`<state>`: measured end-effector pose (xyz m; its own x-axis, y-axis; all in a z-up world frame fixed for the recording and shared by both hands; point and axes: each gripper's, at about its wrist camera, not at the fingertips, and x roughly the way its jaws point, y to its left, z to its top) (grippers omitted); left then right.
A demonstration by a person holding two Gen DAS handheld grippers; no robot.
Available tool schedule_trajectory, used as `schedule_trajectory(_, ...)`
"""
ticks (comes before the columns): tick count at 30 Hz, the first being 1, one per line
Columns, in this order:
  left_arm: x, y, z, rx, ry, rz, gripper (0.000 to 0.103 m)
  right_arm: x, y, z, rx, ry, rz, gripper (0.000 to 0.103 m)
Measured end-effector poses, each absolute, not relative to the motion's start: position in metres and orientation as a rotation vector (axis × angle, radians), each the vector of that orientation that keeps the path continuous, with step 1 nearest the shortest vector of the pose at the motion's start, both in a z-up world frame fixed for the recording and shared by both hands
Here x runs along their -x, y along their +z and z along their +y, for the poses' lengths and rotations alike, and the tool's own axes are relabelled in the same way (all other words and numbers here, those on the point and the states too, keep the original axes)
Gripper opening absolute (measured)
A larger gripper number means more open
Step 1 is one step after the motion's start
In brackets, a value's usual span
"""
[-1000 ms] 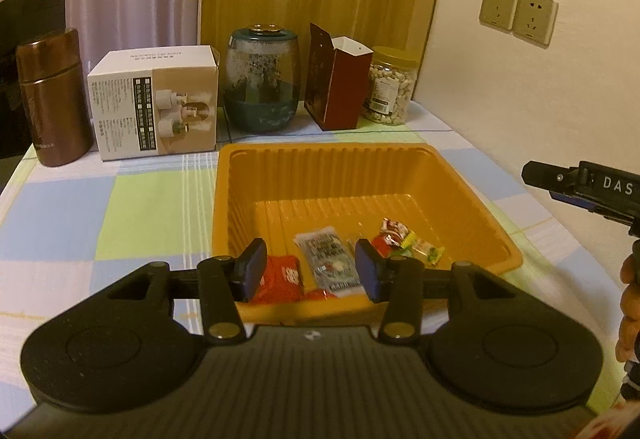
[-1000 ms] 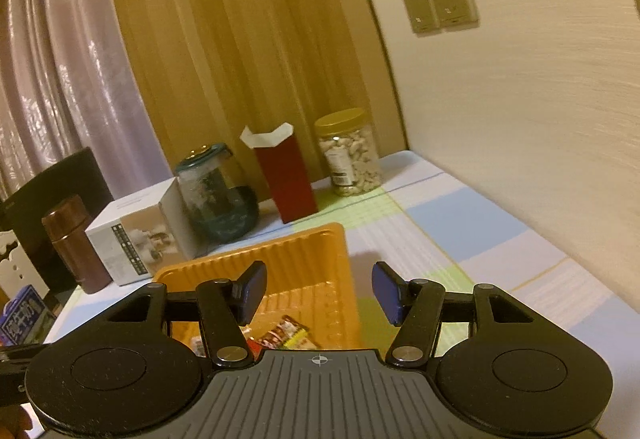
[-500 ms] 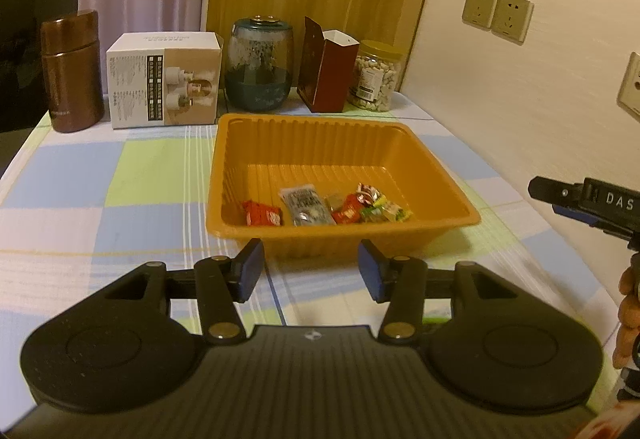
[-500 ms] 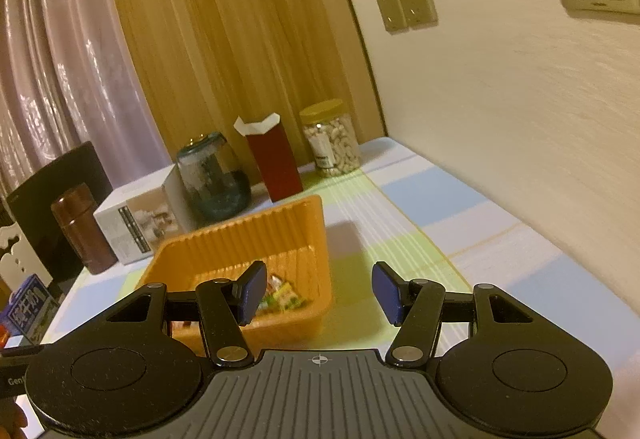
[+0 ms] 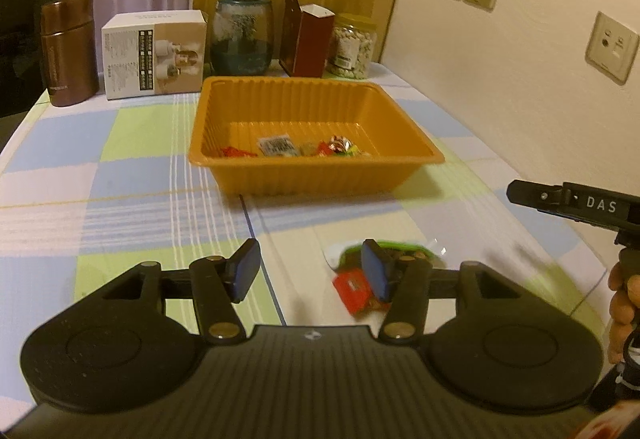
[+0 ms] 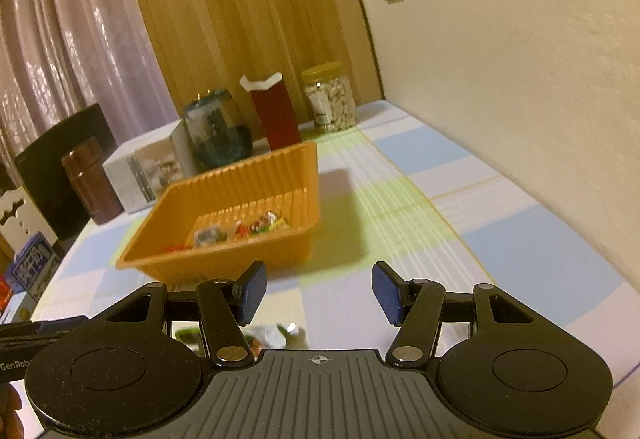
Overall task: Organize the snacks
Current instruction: 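Move both grippers back to the red packet and green nut packet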
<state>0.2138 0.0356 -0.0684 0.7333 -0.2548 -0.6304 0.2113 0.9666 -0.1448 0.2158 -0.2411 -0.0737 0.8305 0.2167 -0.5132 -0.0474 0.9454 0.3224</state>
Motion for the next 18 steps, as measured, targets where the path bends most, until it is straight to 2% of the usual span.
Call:
schedule_trajectory(9, -0.203, -0.076, 0.024, 0.044, -0.287, 0.723, 0.056, -0.212, -0.079, -0.243, -0.291, 0.141, 0.603, 0.059)
schedule_trajectory(18, -0.203, -0.084, 0.009, 0.039, -0.307, 0.735, 0.068, -0.213, -0.082, -0.244, -0.29, 0.14, 0.614, 0.059)
